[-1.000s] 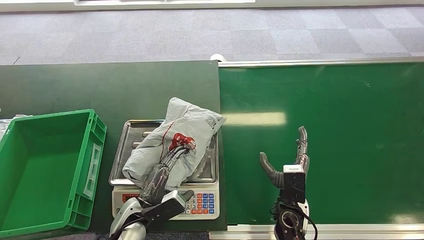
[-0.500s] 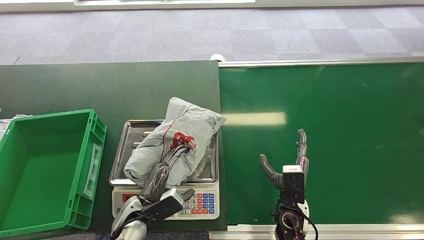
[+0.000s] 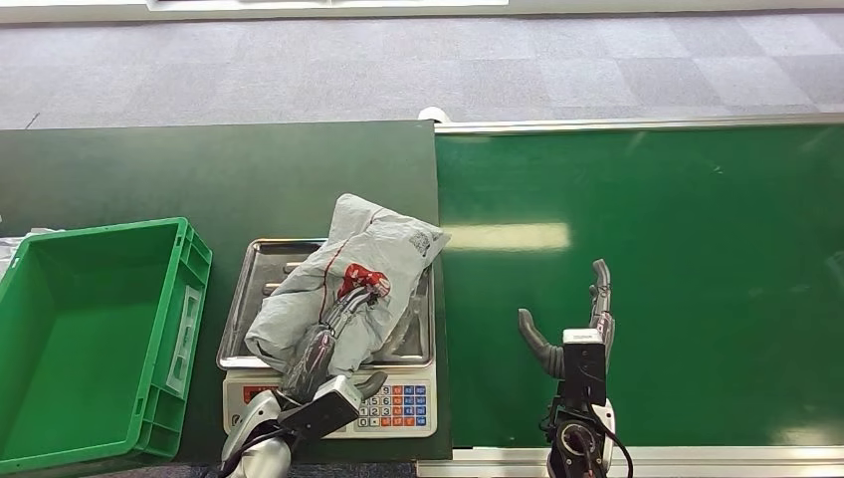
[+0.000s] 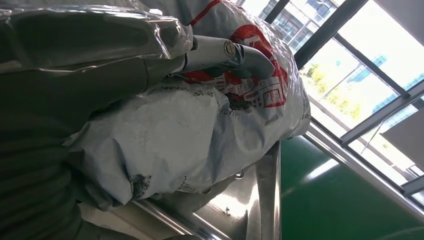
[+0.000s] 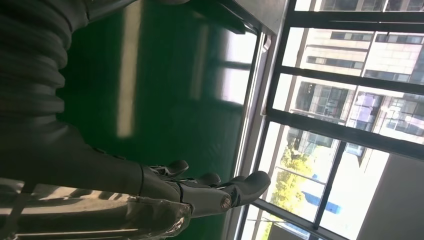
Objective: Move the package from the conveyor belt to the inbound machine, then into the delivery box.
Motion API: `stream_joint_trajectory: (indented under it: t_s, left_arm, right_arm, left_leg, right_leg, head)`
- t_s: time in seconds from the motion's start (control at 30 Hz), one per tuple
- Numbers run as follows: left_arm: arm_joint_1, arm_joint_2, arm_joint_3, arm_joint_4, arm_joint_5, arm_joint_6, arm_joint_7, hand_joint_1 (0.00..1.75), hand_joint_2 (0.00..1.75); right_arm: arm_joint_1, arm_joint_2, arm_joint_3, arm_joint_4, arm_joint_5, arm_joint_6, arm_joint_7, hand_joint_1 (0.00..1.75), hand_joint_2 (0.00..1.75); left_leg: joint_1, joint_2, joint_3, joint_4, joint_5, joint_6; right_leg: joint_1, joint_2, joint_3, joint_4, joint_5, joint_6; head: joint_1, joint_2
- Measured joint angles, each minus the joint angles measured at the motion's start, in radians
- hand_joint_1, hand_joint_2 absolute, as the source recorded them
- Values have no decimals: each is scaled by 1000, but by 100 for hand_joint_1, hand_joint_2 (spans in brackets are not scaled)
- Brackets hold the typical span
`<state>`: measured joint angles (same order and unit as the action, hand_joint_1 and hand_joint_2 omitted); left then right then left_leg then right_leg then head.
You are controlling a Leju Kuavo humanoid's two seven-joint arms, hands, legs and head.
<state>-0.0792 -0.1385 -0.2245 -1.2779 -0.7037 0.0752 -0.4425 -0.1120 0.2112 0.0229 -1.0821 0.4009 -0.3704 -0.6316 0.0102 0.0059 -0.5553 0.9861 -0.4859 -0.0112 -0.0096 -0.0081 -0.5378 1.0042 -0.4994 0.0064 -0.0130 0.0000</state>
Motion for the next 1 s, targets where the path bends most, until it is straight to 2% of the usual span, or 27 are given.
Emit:
stream_joint_trajectory:
  t_s: [0.03, 0.13, 0.17, 0.23, 0.27, 0.4, 0.7, 1.0]
  left_arm:
    - [0, 0, 1, 0, 0, 0, 0, 34, 175]
    - [0, 0, 2, 0, 0, 0, 0, 117, 175]
    - [0, 0, 3, 0, 0, 0, 0, 134, 175]
    - [0, 0, 4, 0, 0, 0, 0, 139, 175]
    - [0, 0, 5, 0, 0, 0, -1, 137, 175]
    - [0, 0, 6, 0, 0, -1, -6, 42, 175]
    - [5, 0, 6, 0, 0, -1, -23, 55, 175]
    - [5, 0, 6, 0, 0, -3, -24, 56, 175]
  right_arm:
    - [0, 1, -1, 1, 0, 0, 0, 0, 175]
    - [-1, 2, -3, 3, 0, 1, 0, 0, 175]
    - [-2, 3, -4, 4, -1, 2, 0, 0, 175]
    - [-2, 3, -6, 6, -3, 4, -1, 0, 175]
    - [-3, 3, -7, 6, -5, 6, -1, 0, 175]
    - [-4, 4, -10, 10, -14, 14, -8, 0, 175]
    - [-5, 4, -11, 12, -38, 38, -20, 0, 175]
    - [-6, 4, -12, 12, -45, 45, -25, 0, 175]
  left_leg:
    - [0, 0, 0, 0, 0, 0]
    - [0, 0, 0, 0, 0, 0]
    - [0, 0, 0, 0, 0, 0]
    - [0, 0, 0, 0, 0, 0]
    - [0, 0, 0, 0, 0, 0]
    - [0, 0, 0, 0, 0, 0]
    - [0, 0, 0, 0, 0, 0]
    - [0, 0, 0, 0, 0, 0]
  right_leg:
    - [0, 0, 0, 0, 0, 0]
    - [0, 0, 0, 0, 0, 0]
    - [0, 0, 0, 0, 0, 0]
    - [0, 0, 0, 0, 0, 0]
    - [0, 0, 0, 0, 0, 0]
    - [0, 0, 0, 0, 0, 0]
    - [0, 0, 0, 0, 0, 0]
    - [0, 0, 0, 0, 0, 0]
  head:
    - [0, 0]
    - [0, 0]
    - [0, 0]
    - [0, 0]
    - [0, 0]
    - [0, 0]
    - [0, 0]
    - [0, 0]
